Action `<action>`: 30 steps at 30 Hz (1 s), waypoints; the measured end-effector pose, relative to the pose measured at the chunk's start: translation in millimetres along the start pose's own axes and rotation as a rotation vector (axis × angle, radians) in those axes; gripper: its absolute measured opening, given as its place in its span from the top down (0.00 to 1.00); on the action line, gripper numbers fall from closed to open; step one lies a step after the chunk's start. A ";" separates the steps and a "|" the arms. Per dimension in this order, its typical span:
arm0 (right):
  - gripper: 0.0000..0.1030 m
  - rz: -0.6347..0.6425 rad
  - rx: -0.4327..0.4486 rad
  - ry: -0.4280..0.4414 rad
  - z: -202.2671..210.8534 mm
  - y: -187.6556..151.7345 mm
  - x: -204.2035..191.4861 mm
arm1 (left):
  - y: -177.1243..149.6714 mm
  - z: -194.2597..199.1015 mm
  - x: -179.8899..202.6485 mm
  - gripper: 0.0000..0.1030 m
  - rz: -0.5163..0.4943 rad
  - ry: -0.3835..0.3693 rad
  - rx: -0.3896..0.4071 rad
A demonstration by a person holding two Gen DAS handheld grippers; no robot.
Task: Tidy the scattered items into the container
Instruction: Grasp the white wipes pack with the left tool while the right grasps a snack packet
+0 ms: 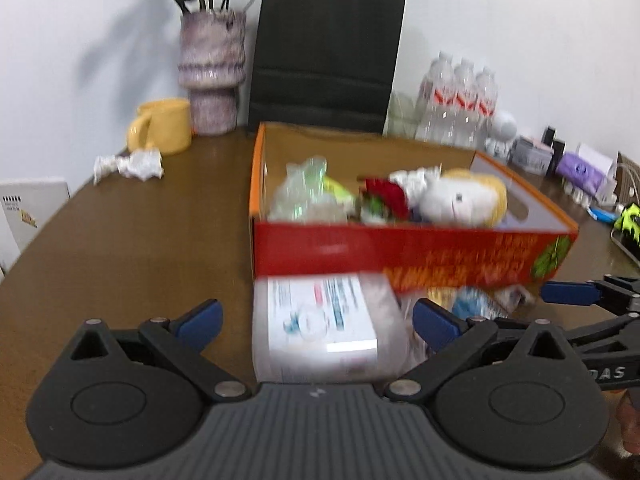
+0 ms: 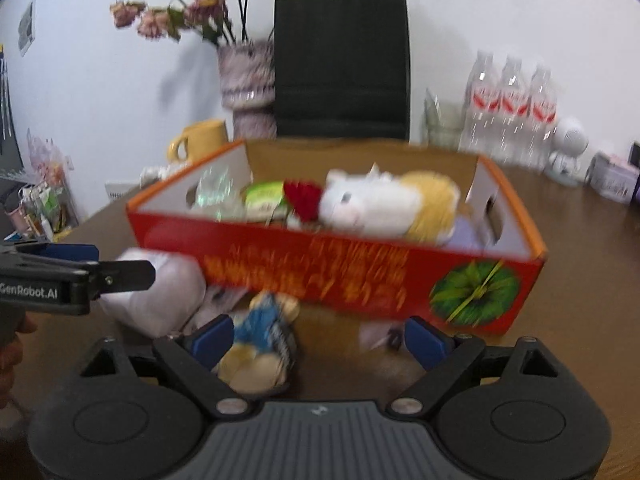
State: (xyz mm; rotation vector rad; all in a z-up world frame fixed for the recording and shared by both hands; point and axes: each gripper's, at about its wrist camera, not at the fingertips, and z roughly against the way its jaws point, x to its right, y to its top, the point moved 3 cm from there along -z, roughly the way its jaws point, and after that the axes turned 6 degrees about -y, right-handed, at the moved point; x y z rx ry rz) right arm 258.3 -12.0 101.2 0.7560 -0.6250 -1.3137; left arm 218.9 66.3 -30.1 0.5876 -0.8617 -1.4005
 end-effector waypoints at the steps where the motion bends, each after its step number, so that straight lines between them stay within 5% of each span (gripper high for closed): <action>1: 0.15 0.002 -0.004 0.003 -2.8 -1.9 -2.3 | -2.3 -1.8 0.3 0.00 -0.001 0.000 -0.005; 6: 0.27 -0.007 -0.028 0.042 -12.1 -2.7 -9.0 | -8.1 -12.3 2.7 0.00 0.007 0.017 -0.017; 9: 0.43 -0.027 -0.042 0.074 -13.2 -4.0 -7.8 | -11.0 -18.8 2.3 0.00 0.015 0.037 -0.028; 11: 0.72 -0.038 -0.037 0.089 -11.2 -4.6 -7.0 | -12.4 -19.0 2.8 0.06 0.013 0.045 -0.019; 13: 0.88 -0.060 -0.037 0.116 -9.6 -5.1 -4.7 | -12.6 -17.2 3.9 0.16 0.012 0.033 -0.007; 30: 0.91 -0.135 -0.021 0.156 14.2 -7.8 15.7 | -15.3 2.6 12.0 0.20 -0.022 0.044 0.059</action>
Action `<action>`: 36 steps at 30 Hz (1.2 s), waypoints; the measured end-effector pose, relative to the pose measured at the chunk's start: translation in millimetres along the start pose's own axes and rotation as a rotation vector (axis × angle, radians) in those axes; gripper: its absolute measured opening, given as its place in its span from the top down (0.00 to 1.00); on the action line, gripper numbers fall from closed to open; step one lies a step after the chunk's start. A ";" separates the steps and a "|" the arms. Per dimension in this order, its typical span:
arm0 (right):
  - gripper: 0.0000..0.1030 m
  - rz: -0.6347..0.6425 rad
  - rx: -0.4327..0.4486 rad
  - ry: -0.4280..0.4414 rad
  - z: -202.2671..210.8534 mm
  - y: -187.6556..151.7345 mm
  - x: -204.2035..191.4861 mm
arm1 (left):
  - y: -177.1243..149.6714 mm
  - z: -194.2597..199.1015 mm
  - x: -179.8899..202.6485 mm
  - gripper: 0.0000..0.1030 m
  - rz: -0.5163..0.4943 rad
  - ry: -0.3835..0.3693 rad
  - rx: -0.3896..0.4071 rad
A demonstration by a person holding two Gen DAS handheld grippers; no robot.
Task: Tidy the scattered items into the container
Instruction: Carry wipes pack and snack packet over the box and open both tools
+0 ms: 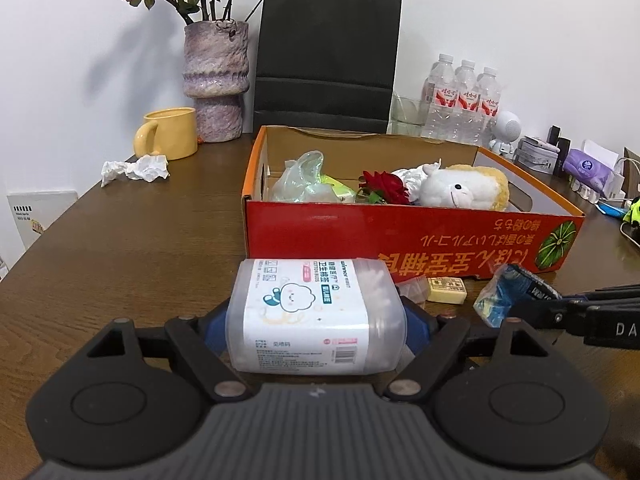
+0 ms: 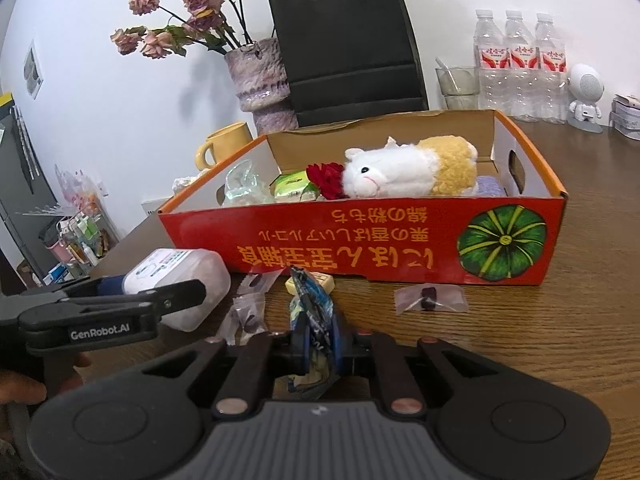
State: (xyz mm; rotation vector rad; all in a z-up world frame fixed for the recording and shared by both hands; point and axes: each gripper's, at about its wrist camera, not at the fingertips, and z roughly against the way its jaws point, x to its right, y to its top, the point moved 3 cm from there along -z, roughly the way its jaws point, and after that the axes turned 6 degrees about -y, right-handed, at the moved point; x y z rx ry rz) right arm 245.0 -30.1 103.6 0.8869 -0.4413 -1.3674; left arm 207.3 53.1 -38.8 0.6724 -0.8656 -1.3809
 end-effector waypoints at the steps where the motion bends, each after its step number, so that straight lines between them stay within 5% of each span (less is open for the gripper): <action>1: 0.91 -0.002 0.001 0.001 1.6 -0.2 1.2 | -0.1 1.7 -0.2 0.20 0.002 -0.003 0.002; 9: 0.91 -0.008 0.058 0.016 27.4 11.6 6.2 | 17.1 30.7 4.6 0.20 0.007 -0.037 0.059; 18: 0.91 -0.029 0.211 -0.053 43.6 82.6 28.7 | 86.8 24.1 13.4 0.20 0.016 -0.083 0.166; 25: 0.91 -0.097 0.200 -0.096 -11.3 129.6 52.8 | 124.1 -32.7 11.0 0.20 0.057 -0.054 0.166; 36: 0.91 -0.081 0.097 -0.157 -102.0 151.8 52.2 | 126.8 -111.7 2.7 0.19 0.073 -0.007 0.056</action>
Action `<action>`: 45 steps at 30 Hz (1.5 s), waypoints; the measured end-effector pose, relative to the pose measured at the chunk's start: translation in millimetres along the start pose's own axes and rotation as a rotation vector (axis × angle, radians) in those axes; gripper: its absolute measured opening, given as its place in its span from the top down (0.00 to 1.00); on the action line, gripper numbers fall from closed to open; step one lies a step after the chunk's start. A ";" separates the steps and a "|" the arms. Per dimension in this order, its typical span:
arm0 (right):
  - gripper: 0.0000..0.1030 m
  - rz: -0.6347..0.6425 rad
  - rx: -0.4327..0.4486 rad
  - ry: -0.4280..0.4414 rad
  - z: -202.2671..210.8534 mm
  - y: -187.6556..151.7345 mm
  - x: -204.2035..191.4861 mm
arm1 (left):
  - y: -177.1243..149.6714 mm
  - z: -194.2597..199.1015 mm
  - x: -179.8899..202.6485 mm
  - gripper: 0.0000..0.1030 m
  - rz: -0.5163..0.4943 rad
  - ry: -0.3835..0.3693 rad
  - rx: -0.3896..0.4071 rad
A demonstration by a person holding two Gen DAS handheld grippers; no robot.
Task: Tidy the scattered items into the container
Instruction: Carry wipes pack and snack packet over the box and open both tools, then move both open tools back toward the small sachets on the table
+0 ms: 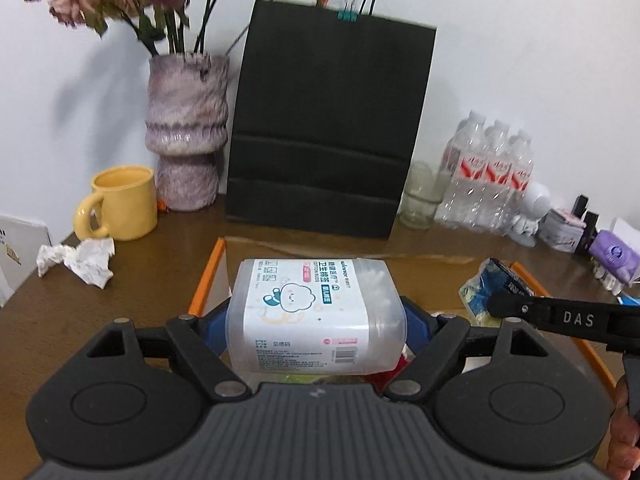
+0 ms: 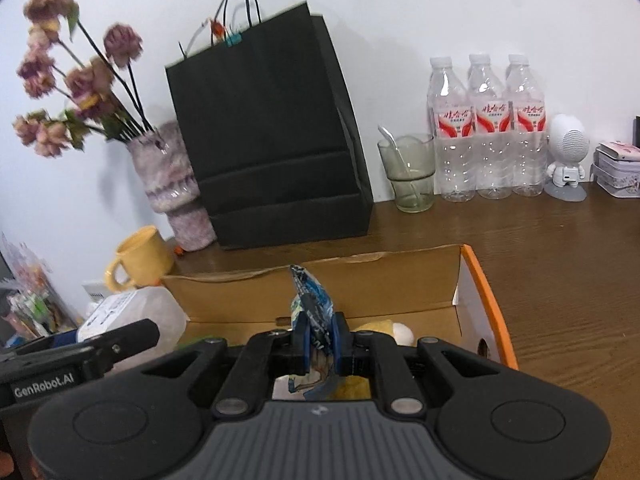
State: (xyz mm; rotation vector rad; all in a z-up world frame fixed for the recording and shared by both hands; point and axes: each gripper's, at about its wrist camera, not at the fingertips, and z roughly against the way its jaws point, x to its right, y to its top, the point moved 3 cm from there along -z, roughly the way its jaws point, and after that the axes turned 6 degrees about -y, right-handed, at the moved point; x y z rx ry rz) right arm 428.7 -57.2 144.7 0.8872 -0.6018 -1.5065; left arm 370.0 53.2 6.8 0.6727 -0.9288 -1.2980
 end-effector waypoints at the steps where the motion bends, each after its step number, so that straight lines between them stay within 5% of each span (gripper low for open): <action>1: 0.90 0.016 -0.010 -0.012 -4.3 -0.5 -1.9 | -2.1 -4.3 -0.3 0.19 -0.004 0.001 -0.012; 6: 0.78 0.065 -0.050 -0.038 -17.1 -5.4 -7.3 | -6.8 -11.5 -2.1 0.19 -0.006 -0.011 -0.039; 11: 0.30 0.080 -0.035 -0.025 -5.5 -5.1 -11.4 | -3.4 -1.3 -1.2 0.08 0.002 0.003 -0.024; 14: 0.18 0.090 -0.009 -0.028 5.0 -2.6 -12.4 | 2.3 9.2 1.5 0.00 0.001 -0.004 0.012; 33: 0.12 0.132 0.093 -0.008 75.4 -4.0 -8.5 | 12.3 66.0 10.5 0.00 -0.014 -0.045 0.115; 45: 0.10 0.184 0.067 -0.044 135.1 -55.1 14.1 | -32.6 127.8 -0.3 0.00 -0.049 -0.026 0.091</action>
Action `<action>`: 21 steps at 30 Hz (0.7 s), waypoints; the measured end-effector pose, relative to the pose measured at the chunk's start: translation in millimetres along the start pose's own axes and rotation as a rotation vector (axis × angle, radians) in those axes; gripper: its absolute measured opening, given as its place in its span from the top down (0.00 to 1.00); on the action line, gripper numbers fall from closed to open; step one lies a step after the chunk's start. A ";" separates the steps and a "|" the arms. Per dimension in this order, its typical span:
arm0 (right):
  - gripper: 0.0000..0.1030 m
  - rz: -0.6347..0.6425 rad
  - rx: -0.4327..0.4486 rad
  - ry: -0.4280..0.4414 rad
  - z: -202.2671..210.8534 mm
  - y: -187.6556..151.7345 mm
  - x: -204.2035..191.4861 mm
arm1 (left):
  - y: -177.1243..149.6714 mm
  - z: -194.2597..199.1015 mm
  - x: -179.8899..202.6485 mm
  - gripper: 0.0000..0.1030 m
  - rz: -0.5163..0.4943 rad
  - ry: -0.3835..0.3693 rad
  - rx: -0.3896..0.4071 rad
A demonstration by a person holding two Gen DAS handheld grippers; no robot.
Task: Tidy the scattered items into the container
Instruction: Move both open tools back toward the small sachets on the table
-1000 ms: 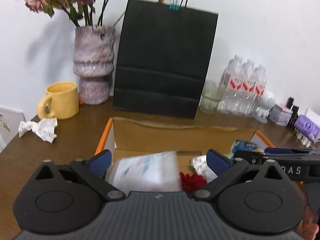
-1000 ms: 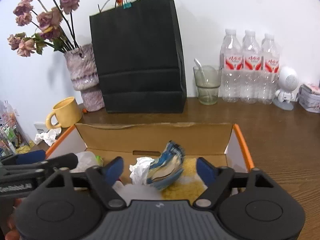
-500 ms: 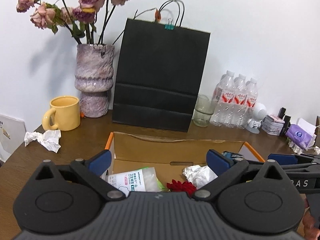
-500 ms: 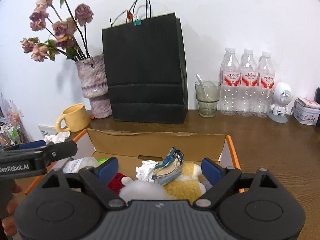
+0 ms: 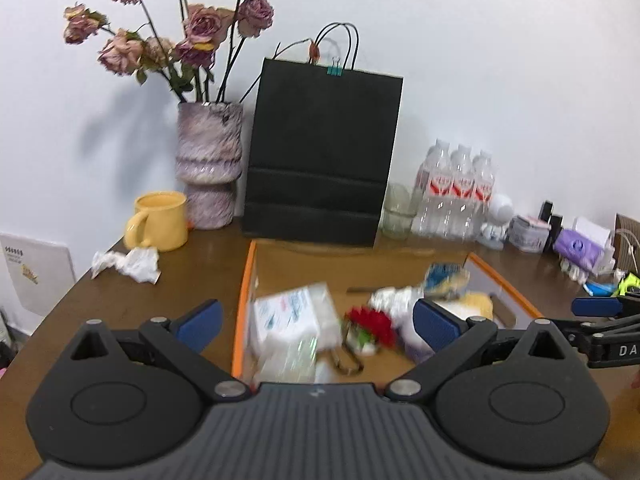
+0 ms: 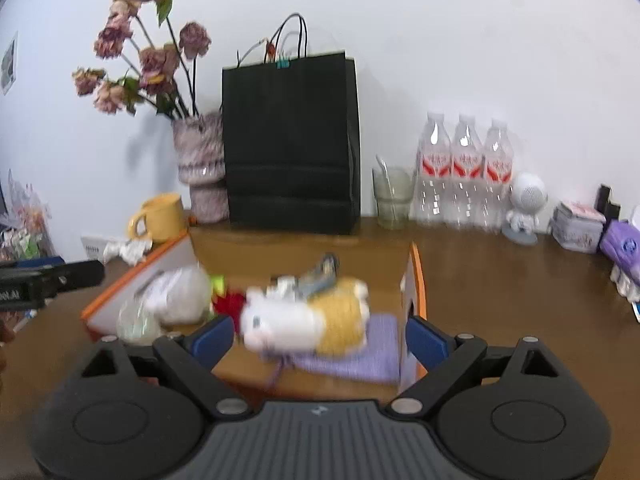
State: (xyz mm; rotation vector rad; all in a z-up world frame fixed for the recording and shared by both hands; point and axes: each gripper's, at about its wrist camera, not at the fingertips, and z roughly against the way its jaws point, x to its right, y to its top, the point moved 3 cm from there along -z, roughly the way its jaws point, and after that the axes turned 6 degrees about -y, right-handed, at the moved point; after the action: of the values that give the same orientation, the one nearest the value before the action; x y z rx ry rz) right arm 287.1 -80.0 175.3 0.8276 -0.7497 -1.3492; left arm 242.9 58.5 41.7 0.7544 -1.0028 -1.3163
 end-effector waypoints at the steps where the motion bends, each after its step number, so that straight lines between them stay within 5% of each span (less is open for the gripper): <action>1: 0.10 0.004 -0.010 0.002 3.0 -6.4 0.2 | -4.4 3.4 -0.8 0.00 0.000 -0.002 -0.009; 16: 0.09 -0.021 -0.202 -0.011 -13.1 -83.2 -8.3 | -74.1 2.4 24.7 0.02 -0.023 -0.085 -0.200; 21: 0.09 0.002 -0.199 -0.020 -17.3 -83.1 -14.5 | -82.2 -10.4 26.1 0.24 -0.016 -0.073 -0.244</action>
State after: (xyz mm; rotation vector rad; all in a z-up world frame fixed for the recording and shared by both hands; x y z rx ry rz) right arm 257.5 -67.2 95.5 0.6561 -0.6204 -1.4064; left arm 217.3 20.8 -32.2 0.5332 -0.8741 -1.4581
